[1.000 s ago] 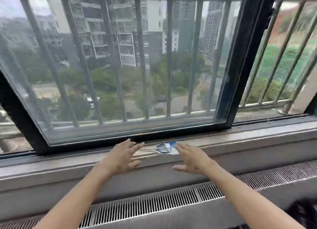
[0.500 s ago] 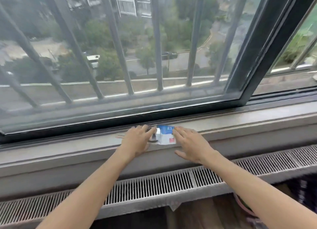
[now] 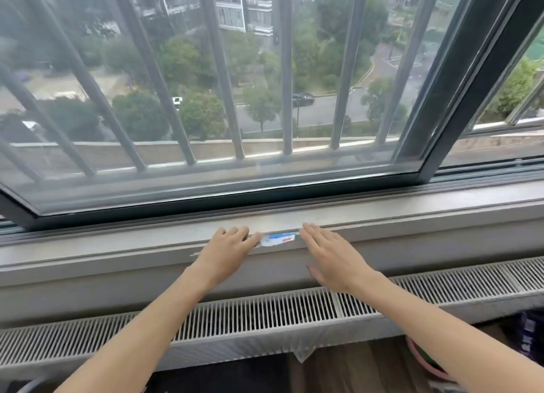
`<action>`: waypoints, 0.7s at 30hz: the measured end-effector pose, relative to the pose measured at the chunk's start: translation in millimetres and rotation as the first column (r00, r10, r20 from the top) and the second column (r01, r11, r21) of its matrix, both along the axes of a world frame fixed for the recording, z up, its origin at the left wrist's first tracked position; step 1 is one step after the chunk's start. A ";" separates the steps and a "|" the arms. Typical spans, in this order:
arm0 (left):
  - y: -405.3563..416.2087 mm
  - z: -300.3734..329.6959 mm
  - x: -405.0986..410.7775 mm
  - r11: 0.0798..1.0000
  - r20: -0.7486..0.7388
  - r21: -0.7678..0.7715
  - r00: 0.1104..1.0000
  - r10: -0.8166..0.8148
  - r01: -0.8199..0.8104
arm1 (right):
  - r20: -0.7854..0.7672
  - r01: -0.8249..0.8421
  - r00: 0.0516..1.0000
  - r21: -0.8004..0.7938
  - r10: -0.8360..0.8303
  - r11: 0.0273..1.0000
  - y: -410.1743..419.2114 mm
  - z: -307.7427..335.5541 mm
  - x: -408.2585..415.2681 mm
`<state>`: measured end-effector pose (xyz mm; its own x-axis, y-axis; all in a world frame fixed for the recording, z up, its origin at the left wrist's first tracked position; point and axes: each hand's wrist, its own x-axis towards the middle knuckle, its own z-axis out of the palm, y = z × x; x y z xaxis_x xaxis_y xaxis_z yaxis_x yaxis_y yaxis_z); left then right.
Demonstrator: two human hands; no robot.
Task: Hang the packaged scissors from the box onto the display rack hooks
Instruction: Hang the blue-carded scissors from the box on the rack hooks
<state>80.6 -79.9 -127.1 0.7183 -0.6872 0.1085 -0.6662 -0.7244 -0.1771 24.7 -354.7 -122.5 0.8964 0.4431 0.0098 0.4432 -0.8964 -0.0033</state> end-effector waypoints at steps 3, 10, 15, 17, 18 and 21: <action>36.6 -5.0 -40.8 0.995 -0.120 -0.044 0.989 0.084 -0.090 | -0.033 -0.005 0.999 -0.008 0.004 1.000 21.8 2.9 -22.8; 154.7 -78.7 -194.2 0.960 -0.247 0.056 0.928 0.280 -0.275 | -0.245 0.035 0.969 0.018 -0.029 0.999 133.9 -30.0 -127.6; 223.3 -137.8 -325.2 0.923 -0.422 0.143 0.821 0.384 -0.358 | -0.417 0.038 0.907 -0.036 -0.049 0.999 224.1 -88.0 -239.0; 235.0 -149.2 -369.1 0.920 -0.525 0.194 0.756 0.390 -0.340 | -0.477 0.046 0.876 -0.057 -0.067 0.997 245.9 -107.2 -282.4; 239.4 -154.2 -387.5 0.923 -0.566 0.202 0.730 0.384 -0.328 | -0.507 0.069 0.857 -0.060 -0.090 0.996 253.1 -114.6 -303.4; 244.8 -161.5 -425.1 0.941 -0.630 0.209 0.699 0.338 -0.267 | -0.573 0.185 0.797 -0.073 -0.193 0.980 264.2 -129.5 -364.0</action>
